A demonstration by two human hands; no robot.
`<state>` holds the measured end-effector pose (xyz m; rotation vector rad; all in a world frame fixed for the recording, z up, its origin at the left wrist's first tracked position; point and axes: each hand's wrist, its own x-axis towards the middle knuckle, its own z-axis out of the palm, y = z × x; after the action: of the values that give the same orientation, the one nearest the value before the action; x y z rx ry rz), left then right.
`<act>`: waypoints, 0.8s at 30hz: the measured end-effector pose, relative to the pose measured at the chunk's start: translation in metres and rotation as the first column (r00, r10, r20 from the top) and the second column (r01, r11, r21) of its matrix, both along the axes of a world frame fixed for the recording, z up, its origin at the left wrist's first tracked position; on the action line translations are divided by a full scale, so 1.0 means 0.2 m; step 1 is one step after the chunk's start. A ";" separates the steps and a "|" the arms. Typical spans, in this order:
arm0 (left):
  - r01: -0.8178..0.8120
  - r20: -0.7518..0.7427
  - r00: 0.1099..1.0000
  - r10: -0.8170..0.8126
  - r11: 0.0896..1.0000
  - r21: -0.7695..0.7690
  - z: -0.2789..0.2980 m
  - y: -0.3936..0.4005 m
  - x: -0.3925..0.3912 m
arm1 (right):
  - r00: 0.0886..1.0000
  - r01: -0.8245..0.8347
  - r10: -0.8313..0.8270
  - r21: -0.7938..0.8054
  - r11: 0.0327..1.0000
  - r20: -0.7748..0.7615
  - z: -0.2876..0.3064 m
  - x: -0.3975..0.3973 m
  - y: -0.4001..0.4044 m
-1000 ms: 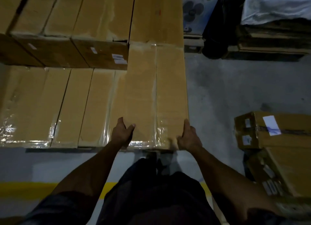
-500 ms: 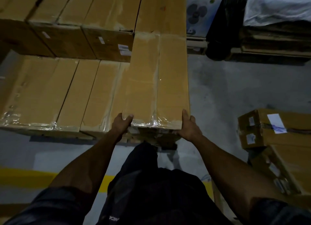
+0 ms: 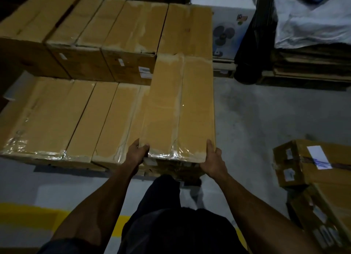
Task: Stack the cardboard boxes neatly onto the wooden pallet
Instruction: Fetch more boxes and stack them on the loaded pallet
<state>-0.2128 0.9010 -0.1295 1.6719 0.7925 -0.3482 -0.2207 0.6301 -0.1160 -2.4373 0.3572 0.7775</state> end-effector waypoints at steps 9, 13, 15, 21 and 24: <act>0.174 -0.130 0.981 -0.143 0.948 0.268 0.00 0.00 0.45 | 0.918 0.368 -0.387 0.186 0.911 0.079 -0.01 0.38 0.06; 0.145 -0.053 0.989 -0.136 0.959 0.243 -0.03 0.01 0.67 | 0.896 0.418 -0.439 0.211 0.884 0.063 -0.05 0.61 0.06; 0.114 -0.034 0.993 -0.109 0.976 0.188 -0.06 0.01 0.74 | 0.886 0.445 -0.463 0.217 0.869 0.037 -0.09 0.71 0.06; -0.008 0.008 1.000 0.008 1.000 -0.007 -0.14 0.05 0.78 | 0.843 0.512 -0.536 0.229 0.828 0.052 -0.12 0.75 0.06; -0.025 0.027 0.999 0.026 0.999 -0.029 -0.12 0.04 0.77 | 0.843 0.505 -0.532 0.227 0.833 0.075 -0.11 0.74 0.07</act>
<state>-0.0590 0.9098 -0.1525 1.6351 0.7845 -0.3176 -0.0718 0.6448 -0.1388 -2.0409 0.8092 0.3810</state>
